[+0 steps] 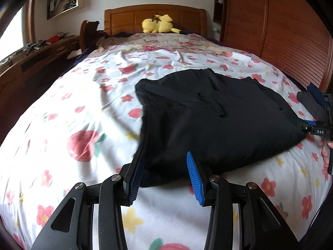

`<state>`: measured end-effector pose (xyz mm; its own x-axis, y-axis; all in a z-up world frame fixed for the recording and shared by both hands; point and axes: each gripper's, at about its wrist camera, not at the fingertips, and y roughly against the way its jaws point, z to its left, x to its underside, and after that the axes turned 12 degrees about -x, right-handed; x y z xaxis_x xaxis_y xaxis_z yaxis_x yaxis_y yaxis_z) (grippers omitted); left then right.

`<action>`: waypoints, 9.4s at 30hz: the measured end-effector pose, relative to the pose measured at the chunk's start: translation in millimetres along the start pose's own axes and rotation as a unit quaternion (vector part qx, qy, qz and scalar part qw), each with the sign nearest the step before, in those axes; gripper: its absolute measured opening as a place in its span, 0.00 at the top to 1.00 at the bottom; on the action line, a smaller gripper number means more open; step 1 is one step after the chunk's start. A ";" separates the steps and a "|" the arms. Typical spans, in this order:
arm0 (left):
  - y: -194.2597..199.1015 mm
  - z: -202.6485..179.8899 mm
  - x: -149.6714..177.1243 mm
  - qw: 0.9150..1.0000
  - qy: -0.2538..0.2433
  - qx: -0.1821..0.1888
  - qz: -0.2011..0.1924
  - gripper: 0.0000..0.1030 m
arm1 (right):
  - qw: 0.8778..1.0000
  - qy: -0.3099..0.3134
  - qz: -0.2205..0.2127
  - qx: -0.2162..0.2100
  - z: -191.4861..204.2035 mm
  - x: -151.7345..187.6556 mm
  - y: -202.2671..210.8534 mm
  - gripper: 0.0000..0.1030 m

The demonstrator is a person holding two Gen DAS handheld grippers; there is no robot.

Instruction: Fold large clothes

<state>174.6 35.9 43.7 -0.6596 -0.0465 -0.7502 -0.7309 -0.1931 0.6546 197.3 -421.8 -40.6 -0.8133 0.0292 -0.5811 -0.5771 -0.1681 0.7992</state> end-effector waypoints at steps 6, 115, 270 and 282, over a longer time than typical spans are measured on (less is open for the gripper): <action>-1.3 4.8 7.1 1.000 0.011 -0.004 0.014 0.57 | 1.000 -0.007 0.007 -0.012 0.4 2.4 -3.4 0.27; 49.6 -135.5 14.1 0.988 -0.101 0.116 0.033 0.64 | 0.973 0.063 -0.138 -0.175 65.4 52.3 162.1 0.91; 105.3 53.1 99.8 0.995 0.074 0.044 0.053 0.58 | 0.970 0.086 0.102 -0.204 167.7 -91.7 -153.7 0.23; 80.2 40.3 102.8 0.992 0.073 0.072 0.072 0.58 | 0.968 0.084 0.114 -0.208 168.9 -92.2 -154.3 0.26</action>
<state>41.1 55.1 22.9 -0.7338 -0.2077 -0.6468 -0.6558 -0.0319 0.7542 348.8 -232.1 -84.4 -0.8727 -0.2095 -0.4410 -0.2753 -0.5349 0.7988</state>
